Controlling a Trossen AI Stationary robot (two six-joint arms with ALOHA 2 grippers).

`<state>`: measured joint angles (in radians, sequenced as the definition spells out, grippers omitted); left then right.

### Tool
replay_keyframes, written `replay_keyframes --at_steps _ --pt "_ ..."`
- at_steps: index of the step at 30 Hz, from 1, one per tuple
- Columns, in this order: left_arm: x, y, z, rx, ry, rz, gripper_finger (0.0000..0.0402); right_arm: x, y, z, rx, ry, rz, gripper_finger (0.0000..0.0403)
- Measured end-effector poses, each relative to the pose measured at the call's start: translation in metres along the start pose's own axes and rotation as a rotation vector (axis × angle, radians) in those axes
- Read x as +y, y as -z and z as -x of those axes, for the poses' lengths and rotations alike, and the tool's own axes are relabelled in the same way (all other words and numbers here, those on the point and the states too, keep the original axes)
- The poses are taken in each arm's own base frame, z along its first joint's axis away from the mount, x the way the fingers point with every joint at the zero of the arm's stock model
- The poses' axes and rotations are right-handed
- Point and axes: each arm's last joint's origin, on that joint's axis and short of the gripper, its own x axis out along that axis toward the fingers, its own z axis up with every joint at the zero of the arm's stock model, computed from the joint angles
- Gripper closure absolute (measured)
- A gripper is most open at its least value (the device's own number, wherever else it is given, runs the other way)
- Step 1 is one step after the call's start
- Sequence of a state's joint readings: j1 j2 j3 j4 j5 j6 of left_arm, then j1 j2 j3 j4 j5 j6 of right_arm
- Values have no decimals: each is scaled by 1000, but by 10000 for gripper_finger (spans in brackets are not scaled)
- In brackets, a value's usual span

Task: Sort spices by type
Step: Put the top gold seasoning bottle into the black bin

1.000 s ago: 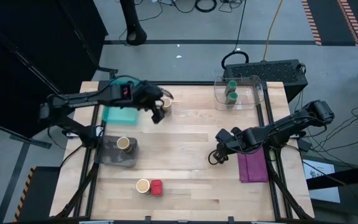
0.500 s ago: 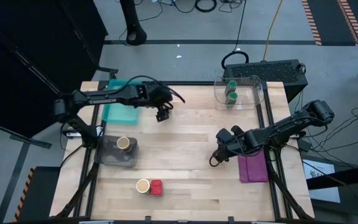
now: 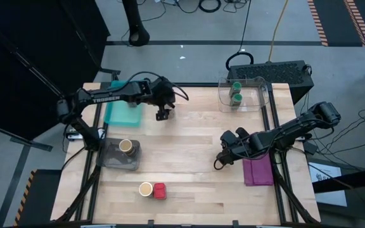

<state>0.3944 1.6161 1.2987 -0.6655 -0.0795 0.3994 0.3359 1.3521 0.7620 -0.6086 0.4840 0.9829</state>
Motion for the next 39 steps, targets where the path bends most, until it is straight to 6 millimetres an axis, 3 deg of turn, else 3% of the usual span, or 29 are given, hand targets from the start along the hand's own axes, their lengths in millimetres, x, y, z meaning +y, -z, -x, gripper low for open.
replay_keyframes --at_steps 11,17,25,35,39 --pt "12 6 -1 54 -104 65 61 0 -1 0 -22 8 5 403" --pt "10 8 -1 22 35 78 61 0 -1 0 -22 8 17 403" --pt "27 15 -2 -17 101 105 61 0 -1 0 -21 8 15 403" --pt "26 19 -33 43 159 114 61 0 -1 0 -23 5 13 403" --pt "26 19 -35 44 155 116 61 1 -2 0 -26 -1 9 403"
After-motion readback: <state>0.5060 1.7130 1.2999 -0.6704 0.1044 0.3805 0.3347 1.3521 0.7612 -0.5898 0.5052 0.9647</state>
